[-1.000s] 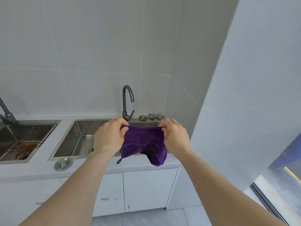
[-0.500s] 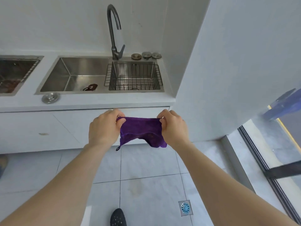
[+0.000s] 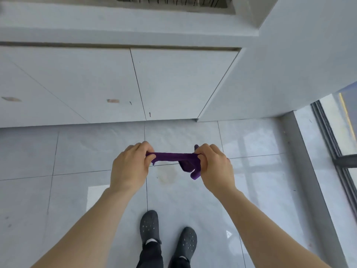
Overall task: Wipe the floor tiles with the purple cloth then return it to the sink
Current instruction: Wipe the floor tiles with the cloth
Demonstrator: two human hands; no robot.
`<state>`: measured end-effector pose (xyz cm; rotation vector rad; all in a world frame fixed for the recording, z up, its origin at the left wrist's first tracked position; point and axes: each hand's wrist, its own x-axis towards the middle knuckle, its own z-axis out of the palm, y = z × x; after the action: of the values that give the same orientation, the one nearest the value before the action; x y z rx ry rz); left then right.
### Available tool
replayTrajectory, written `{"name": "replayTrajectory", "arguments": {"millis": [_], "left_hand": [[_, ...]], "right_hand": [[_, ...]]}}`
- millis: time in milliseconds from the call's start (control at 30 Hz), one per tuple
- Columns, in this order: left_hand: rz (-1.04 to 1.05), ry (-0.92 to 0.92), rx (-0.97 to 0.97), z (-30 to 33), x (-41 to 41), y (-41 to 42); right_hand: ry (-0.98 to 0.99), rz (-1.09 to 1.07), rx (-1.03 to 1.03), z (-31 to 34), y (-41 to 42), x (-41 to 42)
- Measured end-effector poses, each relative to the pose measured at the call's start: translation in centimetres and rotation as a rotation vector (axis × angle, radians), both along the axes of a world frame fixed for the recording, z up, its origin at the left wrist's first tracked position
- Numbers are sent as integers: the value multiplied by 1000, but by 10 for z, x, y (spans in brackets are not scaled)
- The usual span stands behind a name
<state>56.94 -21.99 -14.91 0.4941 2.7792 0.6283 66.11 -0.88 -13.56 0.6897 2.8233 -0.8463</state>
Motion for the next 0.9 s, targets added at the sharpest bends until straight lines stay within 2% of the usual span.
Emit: {"name": "replayTrajectory", "arguments": {"millis": [467, 700, 900], "left_hand": [[-53, -253, -89, -348, 97, -57], [-88, -274, -96, -492, 114, -60], [-61, -182, -51, -588, 92, -50]], "right_hand": [[-193, 21, -59, -336, -59, 104], [-243, 48, -14, -478, -57, 116], [-134, 49, 182, -578, -48, 88]]}}
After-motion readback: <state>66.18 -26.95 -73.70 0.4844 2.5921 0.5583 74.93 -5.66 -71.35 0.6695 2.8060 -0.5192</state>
